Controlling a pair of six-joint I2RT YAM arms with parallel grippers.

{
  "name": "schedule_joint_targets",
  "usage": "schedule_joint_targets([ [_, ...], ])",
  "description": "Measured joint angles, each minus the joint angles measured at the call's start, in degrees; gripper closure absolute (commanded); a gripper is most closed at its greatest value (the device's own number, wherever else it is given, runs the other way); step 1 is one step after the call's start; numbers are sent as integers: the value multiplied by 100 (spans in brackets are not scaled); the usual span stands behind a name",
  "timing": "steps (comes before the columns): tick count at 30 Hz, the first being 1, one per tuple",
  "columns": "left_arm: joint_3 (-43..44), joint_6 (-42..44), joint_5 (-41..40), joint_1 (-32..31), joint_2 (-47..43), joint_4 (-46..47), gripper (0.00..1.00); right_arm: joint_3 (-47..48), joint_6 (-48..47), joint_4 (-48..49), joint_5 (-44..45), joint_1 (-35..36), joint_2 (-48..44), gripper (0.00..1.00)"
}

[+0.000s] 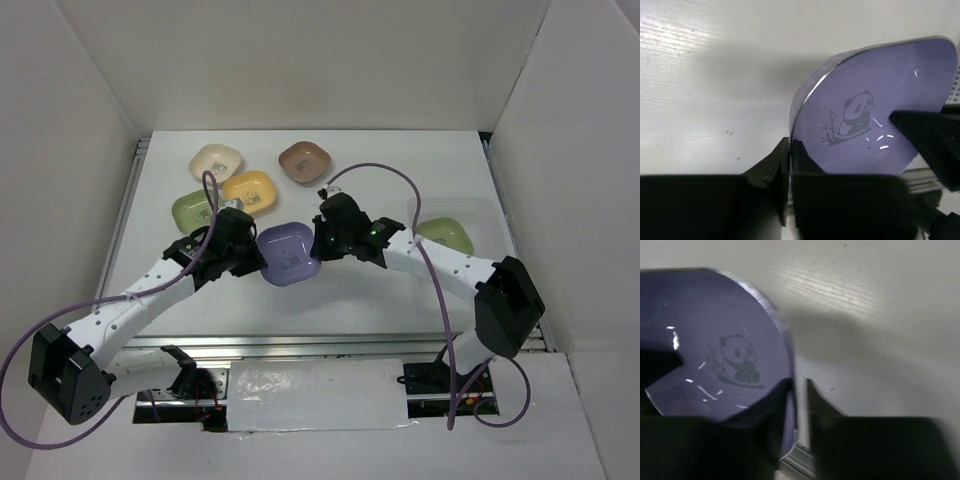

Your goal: Place the plates into the plastic bin on the countertop

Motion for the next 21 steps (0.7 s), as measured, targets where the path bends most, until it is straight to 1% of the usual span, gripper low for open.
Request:
schedule_joint_targets([
  [1,33,-11,-24,-33,55,2,30,-4,90,76,-9,22,2,100],
  [2,72,37,-92,-61,92,-55,1,-26,142,127,72,39,-2,100],
  [4,190,-31,-192,-87,92,-208,1,-175,258,195,332,-2,-92,100],
  [6,428,-55,-455,-85,92,-435,1,-476,439,155,507,-227,-328,100],
  [8,734,-142,-841,-22,92,-713,1,-890,643,79,614,-634,-772,100],
  [9,855,-177,-1034,39,90,-813,1,-1117,741,-26,667,-949,-1102,100],
  [12,1025,-197,-1506,470,66,-984,1,-1716,992,-304,868,-2184,-2332,100],
  [14,994,-168,-1617,903,68,-990,1,-2041,1104,-428,927,-3171,-3220,100],
  [16,962,-140,-1659,1399,177,-984,1,-2280,1141,-501,905,-4240,-3880,100],
  [18,962,-87,-1637,1768,378,-905,1,-2455,1161,-514,822,-5180,-4227,100],
  [20,1010,13,-1526,2124,728,-831,1,-2601,1202,-492,507,-6008,-4236,100],
  [21,1060,44,-1440,2251,935,-807,1,-2682,1248,-470,374,-6304,-4148,100],
])
